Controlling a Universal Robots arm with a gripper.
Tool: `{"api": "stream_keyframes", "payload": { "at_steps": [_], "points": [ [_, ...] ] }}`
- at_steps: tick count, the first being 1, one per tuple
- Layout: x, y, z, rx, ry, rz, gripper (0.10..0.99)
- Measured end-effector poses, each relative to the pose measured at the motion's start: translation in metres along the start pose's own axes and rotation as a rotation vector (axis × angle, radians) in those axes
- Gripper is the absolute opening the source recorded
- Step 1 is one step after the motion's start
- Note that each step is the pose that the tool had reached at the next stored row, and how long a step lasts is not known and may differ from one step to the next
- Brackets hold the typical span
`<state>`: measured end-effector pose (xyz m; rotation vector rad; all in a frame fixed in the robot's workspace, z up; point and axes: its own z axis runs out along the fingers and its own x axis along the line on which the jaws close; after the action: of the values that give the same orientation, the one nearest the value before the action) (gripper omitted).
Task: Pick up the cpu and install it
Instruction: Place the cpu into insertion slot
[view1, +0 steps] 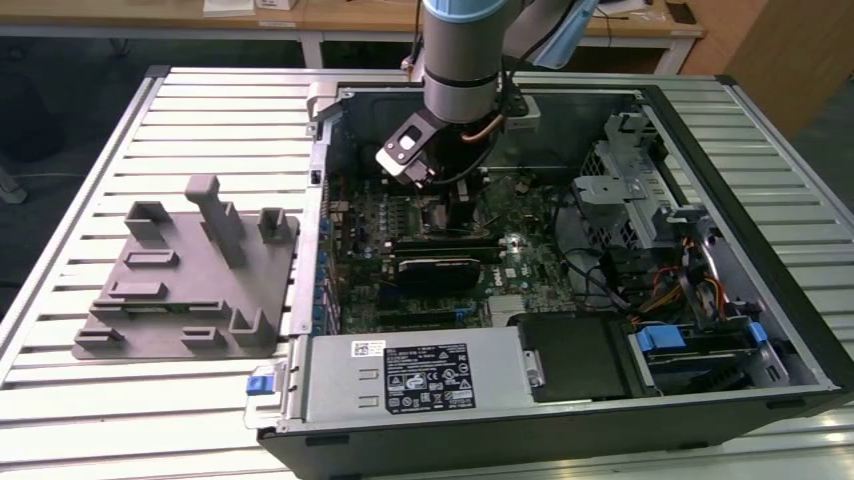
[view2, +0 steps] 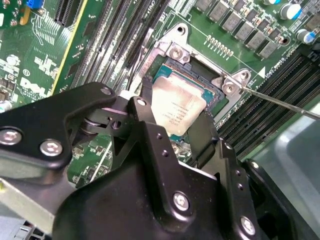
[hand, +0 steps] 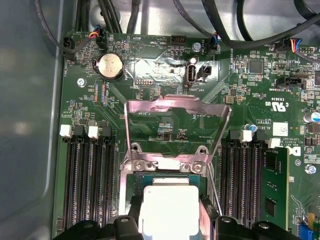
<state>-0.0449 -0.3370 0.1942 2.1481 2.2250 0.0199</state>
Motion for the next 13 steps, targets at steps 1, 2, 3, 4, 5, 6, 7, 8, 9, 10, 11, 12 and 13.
{"api": "stream_keyframes", "payload": {
  "at_steps": [1, 2, 3, 4, 5, 6, 7, 8, 9, 10, 11, 12, 13],
  "points": [
    [0.0000, 0.0000, 0.0000, 0.000, 0.0000, 0.000, 0.529],
    [0.0000, 0.0000, -0.0001, 0.000, 0.0000, 0.000, 0.529],
    [0.0001, 0.0001, -0.0003, 0.000, 0.0002, 0.000, 0.529],
    [0.0000, 0.0001, -0.0007, 0.000, 0.0001, 0.000, 0.529],
    [0.0000, 0.0001, -0.0008, 0.000, 0.0002, 0.000, 0.529],
    [0.0000, 0.0001, -0.0008, 0.000, 0.0003, 0.000, 0.529],
    [0.0000, 0.0000, -0.0009, 0.000, 0.0002, 0.000, 0.529],
    [0.0000, 0.0000, -0.0009, 0.000, 0.0004, 0.000, 0.529],
    [0.0000, -0.0001, -0.0009, 0.000, 0.0007, 0.001, 0.529],
    [0.0000, -0.0003, -0.0009, 0.000, 0.0011, 0.002, 0.529],
    [0.0000, -0.0005, -0.0008, 0.000, 0.0016, 0.004, 0.529],
    [0.0000, -0.0006, -0.0006, 0.000, 0.0022, 0.005, 0.529],
    [0.0000, -0.0007, -0.0004, 0.000, 0.0028, 0.007, 0.529]
  ]
}}
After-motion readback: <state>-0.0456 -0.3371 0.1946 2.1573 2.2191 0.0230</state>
